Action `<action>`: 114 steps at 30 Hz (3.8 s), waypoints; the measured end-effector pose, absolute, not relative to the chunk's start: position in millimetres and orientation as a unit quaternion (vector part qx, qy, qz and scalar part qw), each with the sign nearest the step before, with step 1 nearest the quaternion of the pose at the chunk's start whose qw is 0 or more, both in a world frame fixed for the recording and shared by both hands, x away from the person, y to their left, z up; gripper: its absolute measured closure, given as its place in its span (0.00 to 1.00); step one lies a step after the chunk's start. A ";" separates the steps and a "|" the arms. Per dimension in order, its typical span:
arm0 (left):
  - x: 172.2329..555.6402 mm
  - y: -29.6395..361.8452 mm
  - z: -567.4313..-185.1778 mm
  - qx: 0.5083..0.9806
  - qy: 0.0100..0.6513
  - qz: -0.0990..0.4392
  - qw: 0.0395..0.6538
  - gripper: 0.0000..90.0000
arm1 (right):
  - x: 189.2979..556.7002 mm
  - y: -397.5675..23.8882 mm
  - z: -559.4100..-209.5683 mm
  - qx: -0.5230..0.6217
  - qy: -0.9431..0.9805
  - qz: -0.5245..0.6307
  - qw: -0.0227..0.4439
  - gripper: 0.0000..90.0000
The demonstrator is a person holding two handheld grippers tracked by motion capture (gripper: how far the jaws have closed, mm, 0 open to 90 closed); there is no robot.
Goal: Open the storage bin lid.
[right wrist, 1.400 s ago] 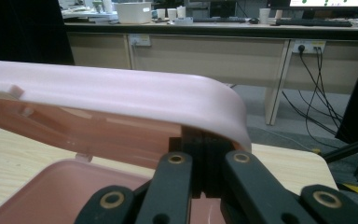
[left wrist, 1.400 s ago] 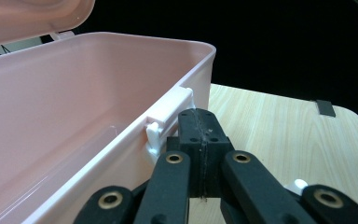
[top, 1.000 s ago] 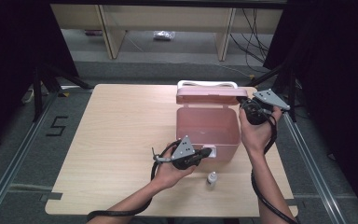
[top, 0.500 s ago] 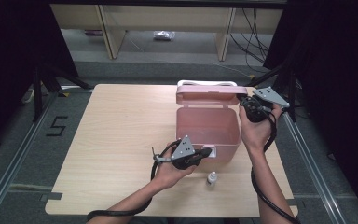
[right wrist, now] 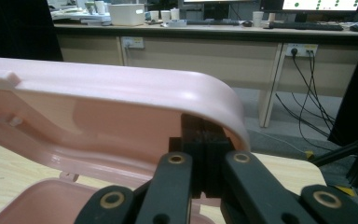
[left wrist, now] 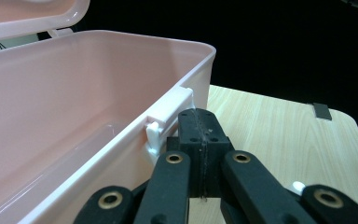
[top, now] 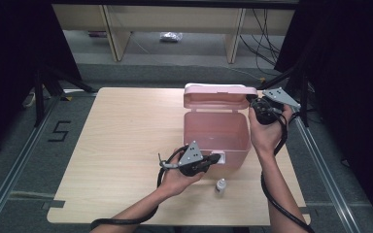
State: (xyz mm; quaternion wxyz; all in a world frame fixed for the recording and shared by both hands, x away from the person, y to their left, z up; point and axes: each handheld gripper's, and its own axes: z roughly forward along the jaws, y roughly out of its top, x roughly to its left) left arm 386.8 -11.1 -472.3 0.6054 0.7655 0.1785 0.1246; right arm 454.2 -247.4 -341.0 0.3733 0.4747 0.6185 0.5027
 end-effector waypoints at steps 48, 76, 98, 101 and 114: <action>386.6 -11.0 -472.6 0.764 0.181 0.122 0.607 1.00 | 476.9 -246.2 -341.6 0.489 0.622 0.487 0.369 1.00; 386.8 -11.0 -472.8 0.763 0.182 0.120 0.608 1.00 | 486.2 -241.9 -348.7 0.496 0.629 0.479 0.359 1.00; 386.7 -10.7 -472.9 0.763 0.184 0.118 0.608 1.00 | 491.8 -240.6 -350.8 0.508 0.630 0.471 0.351 1.00; 386.8 -10.7 -472.8 0.763 0.184 0.118 0.608 1.00 | 493.1 -241.0 -352.0 0.502 0.632 0.471 0.355 1.00; 386.7 -10.5 -472.9 0.763 0.184 0.118 0.608 1.00 | 498.9 -239.7 -357.9 0.507 0.637 0.463 0.352 1.00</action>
